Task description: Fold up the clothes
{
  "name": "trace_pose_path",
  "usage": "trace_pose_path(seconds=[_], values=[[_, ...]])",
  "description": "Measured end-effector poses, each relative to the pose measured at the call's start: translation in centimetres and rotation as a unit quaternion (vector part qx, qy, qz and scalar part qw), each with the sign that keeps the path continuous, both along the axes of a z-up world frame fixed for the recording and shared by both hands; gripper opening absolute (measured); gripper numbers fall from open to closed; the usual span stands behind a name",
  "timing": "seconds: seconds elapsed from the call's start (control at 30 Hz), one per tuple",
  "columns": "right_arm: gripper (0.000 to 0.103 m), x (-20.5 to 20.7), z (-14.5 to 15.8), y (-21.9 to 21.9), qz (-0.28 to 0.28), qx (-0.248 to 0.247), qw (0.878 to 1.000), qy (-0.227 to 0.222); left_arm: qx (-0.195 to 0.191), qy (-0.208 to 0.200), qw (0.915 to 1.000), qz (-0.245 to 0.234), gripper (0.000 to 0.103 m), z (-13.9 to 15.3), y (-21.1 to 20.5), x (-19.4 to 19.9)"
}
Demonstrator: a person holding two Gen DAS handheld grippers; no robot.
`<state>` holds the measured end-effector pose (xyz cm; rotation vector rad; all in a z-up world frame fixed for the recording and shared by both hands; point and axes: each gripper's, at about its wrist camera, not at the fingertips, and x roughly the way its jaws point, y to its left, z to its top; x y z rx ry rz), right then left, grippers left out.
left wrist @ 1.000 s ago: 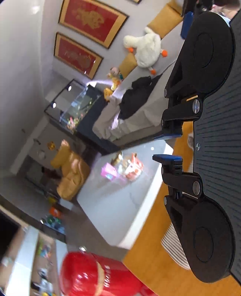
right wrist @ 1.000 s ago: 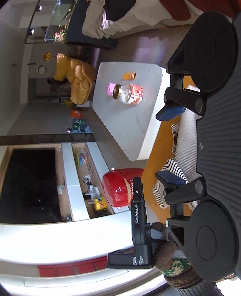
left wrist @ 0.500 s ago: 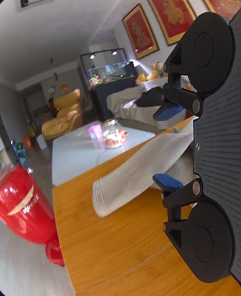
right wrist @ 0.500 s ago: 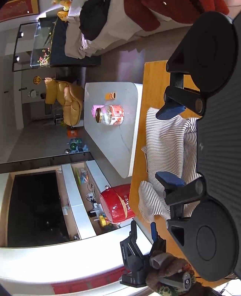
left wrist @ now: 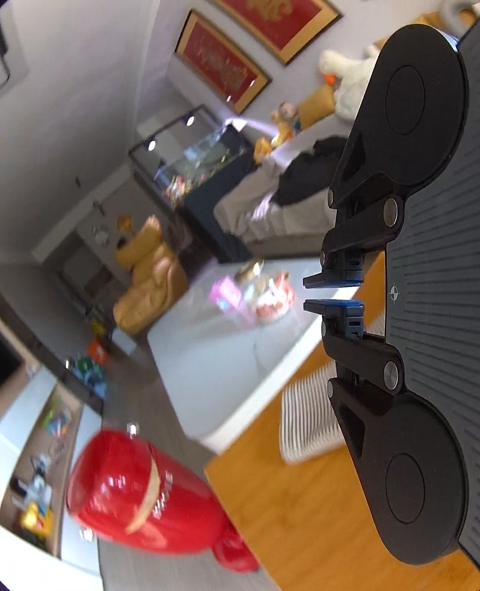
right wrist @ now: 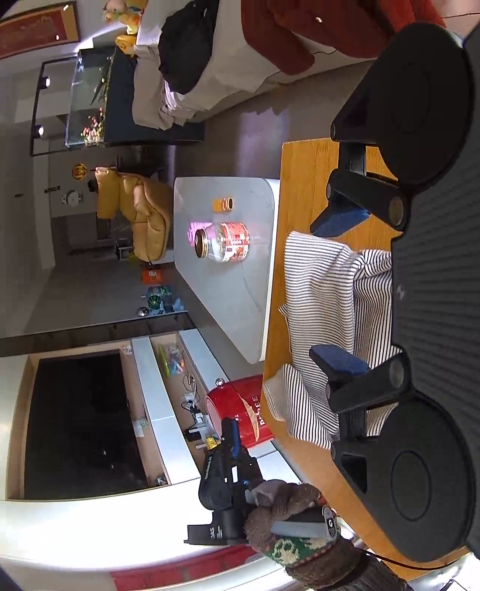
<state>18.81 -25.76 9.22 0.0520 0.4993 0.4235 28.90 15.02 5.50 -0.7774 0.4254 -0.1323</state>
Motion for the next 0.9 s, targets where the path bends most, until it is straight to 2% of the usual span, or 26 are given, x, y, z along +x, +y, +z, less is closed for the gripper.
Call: trace_pose_path(seconds=[0.1,0.2,0.27,0.33,0.4,0.47,0.53,0.67,0.73,0.8,0.83,0.87,0.9], values=[[0.065,0.3,0.1,-1.1,-0.022,0.026,0.999,0.004,-0.013,-0.013,0.9947,-0.101,0.006,0.5,-4.3,0.0],[0.065,0.1,0.2,-1.3,-0.025,0.023,0.999,0.005,-0.006,0.008,0.9904,-0.138,0.013,-0.7,-6.9,-1.9],[0.065,-0.3,0.4,-1.4,-0.025,0.012,1.000,-0.004,-0.045,0.023,0.9949,-0.087,0.037,-1.8,-4.2,-3.1],[0.067,-0.5,0.6,-1.4,-0.026,0.009,1.000,-0.012,-0.085,0.038,0.9950,-0.037,0.051,-3.0,-1.5,-4.3],[0.068,-0.6,0.6,-1.4,-0.026,0.026,0.999,-0.013,-0.119,0.063,0.9909,0.014,0.054,-4.0,1.7,-4.4],[0.068,-0.5,0.2,-0.9,-0.018,0.043,0.999,-0.010,-0.146,0.093,0.9831,0.059,0.061,-5.1,5.0,-3.6],[0.068,-0.4,-0.3,-0.2,-0.006,0.056,0.998,-0.004,-0.156,0.122,0.9782,0.063,0.062,-6.4,6.4,-1.6],[0.068,-0.6,-1.0,1.2,0.013,0.076,0.997,0.011,-0.175,0.176,0.9667,0.061,0.071,-9.2,8.5,2.0],[0.068,-1.2,-1.0,1.6,0.019,0.074,0.997,0.011,-0.172,0.196,0.9633,0.065,0.071,-10.4,8.3,3.3],[0.068,-1.7,-1.2,1.5,0.018,0.068,0.998,0.008,-0.157,0.198,0.9652,0.066,0.065,-11.1,7.8,4.2],[0.068,-2.0,-1.1,1.3,0.013,0.066,0.998,0.008,-0.149,0.198,0.9666,0.065,0.055,-11.1,7.6,4.6],[0.068,-2.1,-1.2,1.0,0.006,0.065,0.998,0.009,-0.135,0.199,0.9684,0.066,0.033,-11.0,7.3,4.8],[0.068,-2.1,-1.3,0.6,-0.002,0.065,0.998,0.011,-0.122,0.195,0.9708,0.067,0.021,-10.7,7.0,5.1]])
